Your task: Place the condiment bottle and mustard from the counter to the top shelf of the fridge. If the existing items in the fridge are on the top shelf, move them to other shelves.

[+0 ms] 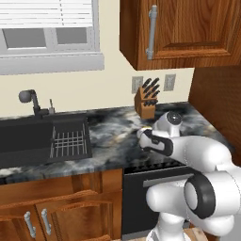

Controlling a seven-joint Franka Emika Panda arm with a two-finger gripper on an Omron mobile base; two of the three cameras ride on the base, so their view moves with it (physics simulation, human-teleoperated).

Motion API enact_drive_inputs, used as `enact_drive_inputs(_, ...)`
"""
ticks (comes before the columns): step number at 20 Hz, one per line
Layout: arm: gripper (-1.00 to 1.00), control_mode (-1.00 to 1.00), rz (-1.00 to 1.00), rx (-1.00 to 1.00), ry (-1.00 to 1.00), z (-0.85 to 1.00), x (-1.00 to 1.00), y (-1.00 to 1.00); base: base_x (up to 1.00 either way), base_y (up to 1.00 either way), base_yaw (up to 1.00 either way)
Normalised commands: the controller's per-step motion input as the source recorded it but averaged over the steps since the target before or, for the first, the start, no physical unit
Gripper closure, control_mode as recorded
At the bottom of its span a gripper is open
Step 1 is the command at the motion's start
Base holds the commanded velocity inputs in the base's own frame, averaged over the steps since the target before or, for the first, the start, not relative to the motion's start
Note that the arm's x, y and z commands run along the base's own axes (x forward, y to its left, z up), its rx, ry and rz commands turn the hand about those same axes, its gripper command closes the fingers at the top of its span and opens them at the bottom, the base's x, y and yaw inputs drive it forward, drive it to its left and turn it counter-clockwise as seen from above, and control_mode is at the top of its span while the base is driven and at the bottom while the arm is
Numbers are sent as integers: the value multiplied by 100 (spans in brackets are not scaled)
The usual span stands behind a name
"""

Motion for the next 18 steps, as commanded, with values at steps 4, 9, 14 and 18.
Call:
enact_drive_inputs(4,-100,-100,0,0,0,0,23,0,0,0,0)
enact_drive_inputs(9,-100,-100,0,0,0,-1,16,0,0,0,0)
enact_drive_inputs(14,-100,-100,0,0,0,-4,20,0,0,0,0)
enact_drive_inputs(18,-100,-100,0,0,0,-4,18,0,0,0,0)
